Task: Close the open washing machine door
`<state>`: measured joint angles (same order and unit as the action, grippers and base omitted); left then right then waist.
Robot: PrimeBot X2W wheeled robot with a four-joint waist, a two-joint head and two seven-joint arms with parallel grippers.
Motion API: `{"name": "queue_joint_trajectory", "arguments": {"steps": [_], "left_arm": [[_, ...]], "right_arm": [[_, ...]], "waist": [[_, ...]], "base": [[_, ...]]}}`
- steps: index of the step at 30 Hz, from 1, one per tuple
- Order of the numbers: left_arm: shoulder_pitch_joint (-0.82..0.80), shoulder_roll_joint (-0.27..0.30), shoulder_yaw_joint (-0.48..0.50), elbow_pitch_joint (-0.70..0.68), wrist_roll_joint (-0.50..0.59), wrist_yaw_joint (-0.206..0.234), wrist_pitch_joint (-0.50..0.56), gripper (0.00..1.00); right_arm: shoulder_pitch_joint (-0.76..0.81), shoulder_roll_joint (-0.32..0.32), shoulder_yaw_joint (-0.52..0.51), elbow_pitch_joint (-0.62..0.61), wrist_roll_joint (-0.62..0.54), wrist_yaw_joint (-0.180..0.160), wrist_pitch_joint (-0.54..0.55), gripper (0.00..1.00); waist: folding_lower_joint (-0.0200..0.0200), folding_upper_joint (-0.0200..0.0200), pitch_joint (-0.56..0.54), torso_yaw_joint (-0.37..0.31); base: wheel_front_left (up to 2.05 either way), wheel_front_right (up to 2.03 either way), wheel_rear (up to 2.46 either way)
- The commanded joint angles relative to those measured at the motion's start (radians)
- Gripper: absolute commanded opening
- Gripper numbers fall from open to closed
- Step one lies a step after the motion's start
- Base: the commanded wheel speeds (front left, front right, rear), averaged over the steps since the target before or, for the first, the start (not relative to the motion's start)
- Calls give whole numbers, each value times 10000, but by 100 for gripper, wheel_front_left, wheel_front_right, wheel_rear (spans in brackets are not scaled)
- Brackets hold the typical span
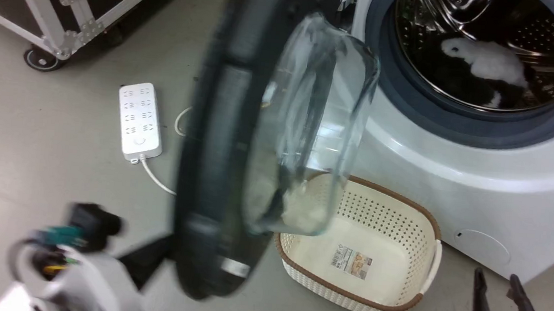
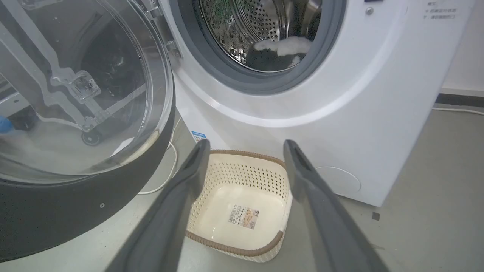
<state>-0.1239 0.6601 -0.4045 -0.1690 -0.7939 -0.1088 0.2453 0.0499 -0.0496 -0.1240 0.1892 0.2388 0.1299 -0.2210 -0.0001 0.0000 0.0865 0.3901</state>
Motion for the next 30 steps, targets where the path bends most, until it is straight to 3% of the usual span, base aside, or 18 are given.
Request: {"name": "queue_joint_trajectory", "arguments": {"steps": [1,8,14,23,30], "left_arm": [[-273,73,-525,-325,-189,-80,-19,0],[-1493,86,-3011,-1160,-716,-157,-211,0],[-2793,-152,-4535,-906,-1156,-218,-626,0],[-4489,-1400,-5232,863,-1012,-218,-1670,0],[-5839,-2629,-4938,3126,-517,-128,-2579,0]], "right_arm": [[-81,-6,-146,81,91,7,-116,100],[-127,-6,-818,147,174,8,-287,100],[-263,-6,-1189,-2,266,8,-406,100],[-421,-6,-1141,-189,438,8,-407,100],[-492,-6,-1014,-254,693,8,-407,100]], "waist": [[1,0,-12,-82],[1,0,80,-786],[1,0,298,-1981],[1,0,645,-4168],[1,0,1005,-5429]], "base": [[0,0,0],[0,0,0],[0,0,0],[0,0,0],[0,0,0]]}}
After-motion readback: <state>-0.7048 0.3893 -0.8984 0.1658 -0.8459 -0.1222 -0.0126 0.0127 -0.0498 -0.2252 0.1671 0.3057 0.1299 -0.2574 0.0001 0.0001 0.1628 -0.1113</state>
